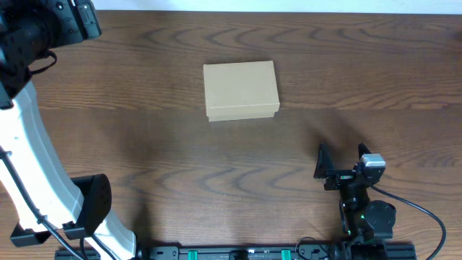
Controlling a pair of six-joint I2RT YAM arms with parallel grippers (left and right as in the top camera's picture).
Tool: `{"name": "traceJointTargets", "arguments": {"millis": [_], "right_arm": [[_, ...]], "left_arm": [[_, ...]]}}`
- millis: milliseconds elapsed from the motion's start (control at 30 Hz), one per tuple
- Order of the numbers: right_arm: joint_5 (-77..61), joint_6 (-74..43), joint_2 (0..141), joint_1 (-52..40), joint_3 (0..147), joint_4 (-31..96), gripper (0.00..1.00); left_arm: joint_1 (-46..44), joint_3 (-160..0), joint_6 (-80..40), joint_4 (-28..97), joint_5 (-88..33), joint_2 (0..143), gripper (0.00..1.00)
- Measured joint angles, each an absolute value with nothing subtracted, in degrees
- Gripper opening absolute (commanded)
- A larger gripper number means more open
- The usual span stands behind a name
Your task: Pack container
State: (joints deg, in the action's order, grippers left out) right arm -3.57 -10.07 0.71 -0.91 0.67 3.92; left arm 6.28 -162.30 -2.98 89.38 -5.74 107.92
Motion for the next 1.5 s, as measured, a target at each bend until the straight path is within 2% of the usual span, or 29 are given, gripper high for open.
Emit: {"name": "traceJointTargets", "arguments": {"millis": [300, 467, 667, 767, 967, 1100, 1267, 1500], "right_arm": [[-3.57, -10.07, 0.71, -0.91, 0.67, 3.9, 0.99], [-3.6, -10.07, 0.71, -0.91, 0.67, 3.9, 0.99], [-3.57, -10.09, 0.71, -0.91, 0.64, 3.86, 0.99], [-3.57, -10.09, 0.69, -0.91, 0.62, 3.81, 0.99], [-3.57, -10.09, 0.67, -0.91, 0.58, 3.77, 0.99], [-3.57, -10.09, 0.69, -0.91, 0.56, 3.77, 0.99], [-3.51, -10.09, 0.69, -0.91, 0.56, 3.77, 0.99], [-3.38, -10.09, 0.69, -0.91, 0.56, 3.77, 0.99]], "left_arm": [[6.28, -159.96, -2.98, 89.45, -5.74, 106.59, 0.96], [6.28, -147.44, -2.98, 89.38, -5.74, 98.13, 0.96], [6.28, -126.1, -2.7, 85.27, -5.37, 79.92, 0.96], [6.28, -112.51, -2.48, 68.25, -4.01, 68.73, 0.96], [6.28, -81.49, -1.89, 20.32, -2.15, 48.36, 0.96], [6.28, -63.29, -1.65, -2.57, -1.74, 36.8, 0.96], [6.28, -43.97, -1.63, -19.35, -1.3, 25.26, 0.96], [6.28, -25.87, -1.65, -22.7, -1.28, 14.5, 0.96]]}}
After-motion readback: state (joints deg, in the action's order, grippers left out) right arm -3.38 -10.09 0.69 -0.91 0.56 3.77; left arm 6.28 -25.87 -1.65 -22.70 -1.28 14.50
